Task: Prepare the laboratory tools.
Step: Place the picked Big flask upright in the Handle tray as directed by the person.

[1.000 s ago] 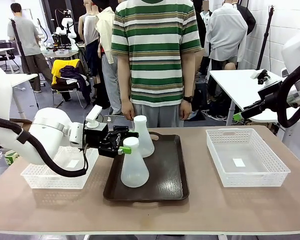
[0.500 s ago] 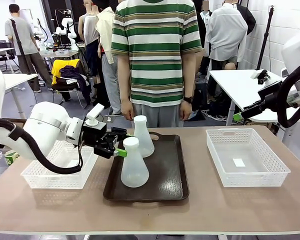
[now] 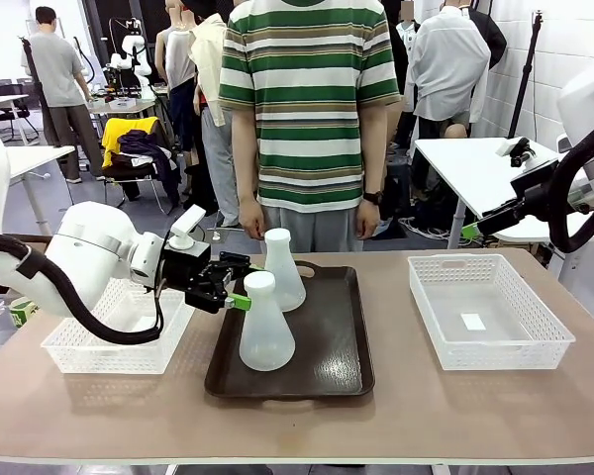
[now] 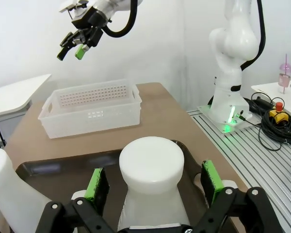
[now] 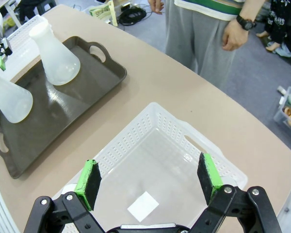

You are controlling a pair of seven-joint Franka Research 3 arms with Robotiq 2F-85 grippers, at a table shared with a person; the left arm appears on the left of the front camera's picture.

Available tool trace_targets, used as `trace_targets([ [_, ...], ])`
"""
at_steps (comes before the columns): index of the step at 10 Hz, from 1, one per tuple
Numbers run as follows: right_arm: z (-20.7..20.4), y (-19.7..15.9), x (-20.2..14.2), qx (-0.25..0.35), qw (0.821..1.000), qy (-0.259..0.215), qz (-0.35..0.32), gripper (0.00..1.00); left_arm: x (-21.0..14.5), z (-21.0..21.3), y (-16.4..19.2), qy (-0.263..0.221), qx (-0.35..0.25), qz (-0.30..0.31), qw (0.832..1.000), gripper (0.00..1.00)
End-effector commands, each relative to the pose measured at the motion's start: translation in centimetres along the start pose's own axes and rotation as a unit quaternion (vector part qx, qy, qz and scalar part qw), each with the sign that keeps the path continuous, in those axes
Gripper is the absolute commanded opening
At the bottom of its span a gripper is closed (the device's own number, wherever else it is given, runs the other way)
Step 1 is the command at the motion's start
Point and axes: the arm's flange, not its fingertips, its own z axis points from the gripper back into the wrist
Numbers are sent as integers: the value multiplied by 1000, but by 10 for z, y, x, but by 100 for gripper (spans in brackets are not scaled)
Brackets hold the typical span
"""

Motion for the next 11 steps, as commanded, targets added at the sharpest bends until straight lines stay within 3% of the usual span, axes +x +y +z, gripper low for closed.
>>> trace_targets([
  [1, -1, 0, -2, 4, 1000, -1, 2, 100, 1, -1, 0, 1, -2, -5, 1000, 100],
  [11, -1, 0, -2, 4, 1000, -1, 2, 100, 1, -1, 0, 1, -2, -5, 1000, 100],
])
